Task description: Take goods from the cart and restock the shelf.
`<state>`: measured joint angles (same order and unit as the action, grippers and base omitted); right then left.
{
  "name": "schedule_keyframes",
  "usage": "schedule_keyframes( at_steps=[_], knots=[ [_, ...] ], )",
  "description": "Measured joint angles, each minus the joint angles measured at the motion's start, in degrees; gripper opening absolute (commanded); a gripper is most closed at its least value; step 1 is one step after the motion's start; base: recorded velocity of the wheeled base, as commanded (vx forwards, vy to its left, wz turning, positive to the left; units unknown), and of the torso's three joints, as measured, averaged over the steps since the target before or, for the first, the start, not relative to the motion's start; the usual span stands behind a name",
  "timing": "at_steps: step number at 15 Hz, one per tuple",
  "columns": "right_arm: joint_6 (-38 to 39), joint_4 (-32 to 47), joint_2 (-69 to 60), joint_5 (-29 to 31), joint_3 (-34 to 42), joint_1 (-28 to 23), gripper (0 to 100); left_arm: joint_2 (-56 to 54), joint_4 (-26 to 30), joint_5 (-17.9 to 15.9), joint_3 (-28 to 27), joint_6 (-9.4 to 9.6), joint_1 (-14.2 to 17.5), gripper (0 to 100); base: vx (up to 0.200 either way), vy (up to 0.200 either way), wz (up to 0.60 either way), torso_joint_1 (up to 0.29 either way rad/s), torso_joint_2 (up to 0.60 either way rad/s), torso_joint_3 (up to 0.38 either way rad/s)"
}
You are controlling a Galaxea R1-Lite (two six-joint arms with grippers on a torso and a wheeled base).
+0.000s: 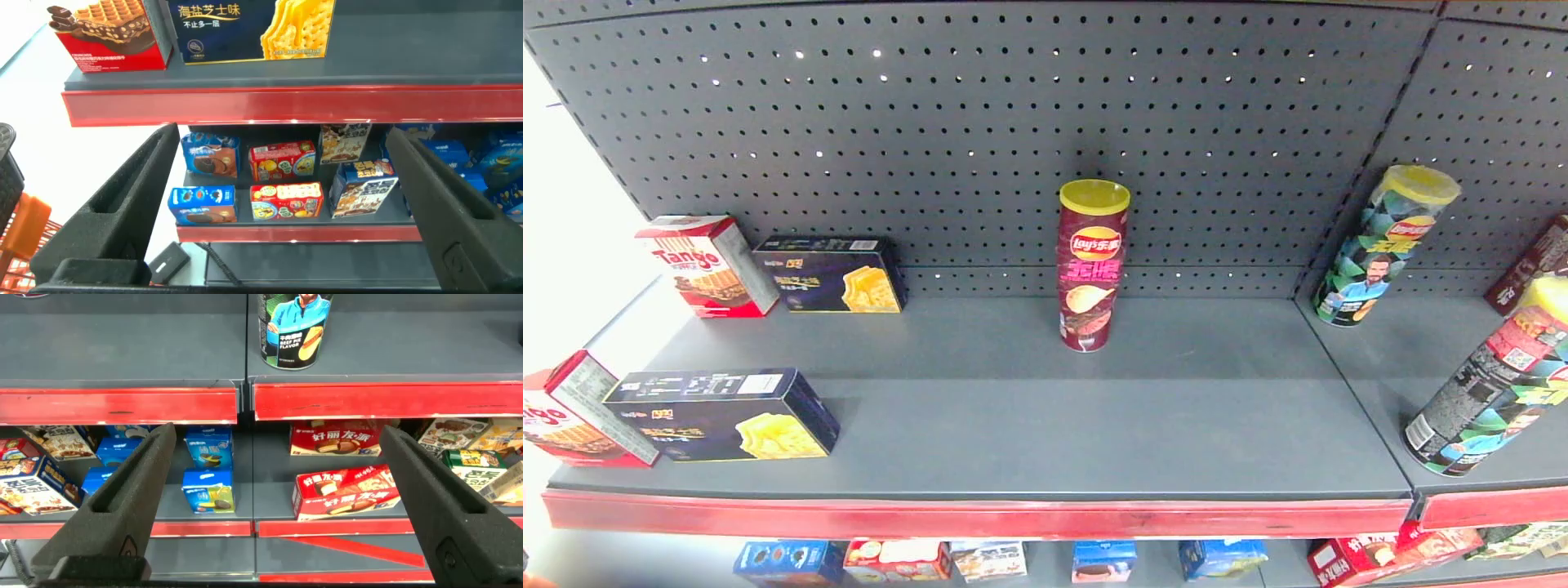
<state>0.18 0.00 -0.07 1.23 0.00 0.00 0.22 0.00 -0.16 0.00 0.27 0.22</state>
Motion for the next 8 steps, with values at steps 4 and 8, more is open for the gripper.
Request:
schedule_keyframes(
  at_steps=[4, 8],
  knots=[
    [0.0, 0.0, 0.0, 0.0, 0.0, 0.0, 100, 0.0, 0.0, 0.0, 0.0, 0.05, 0.0, 100, 0.000, 0.000, 0.00, 0.000, 0.00, 0.000],
    [0.0, 0.0, 0.0, 0.0, 0.0, 0.0, 100, 0.0, 0.0, -0.1, 0.0, -0.09, -0.1, 100, 0.000, 0.000, 0.15, 0.002, 0.00, 0.001]
  ],
)
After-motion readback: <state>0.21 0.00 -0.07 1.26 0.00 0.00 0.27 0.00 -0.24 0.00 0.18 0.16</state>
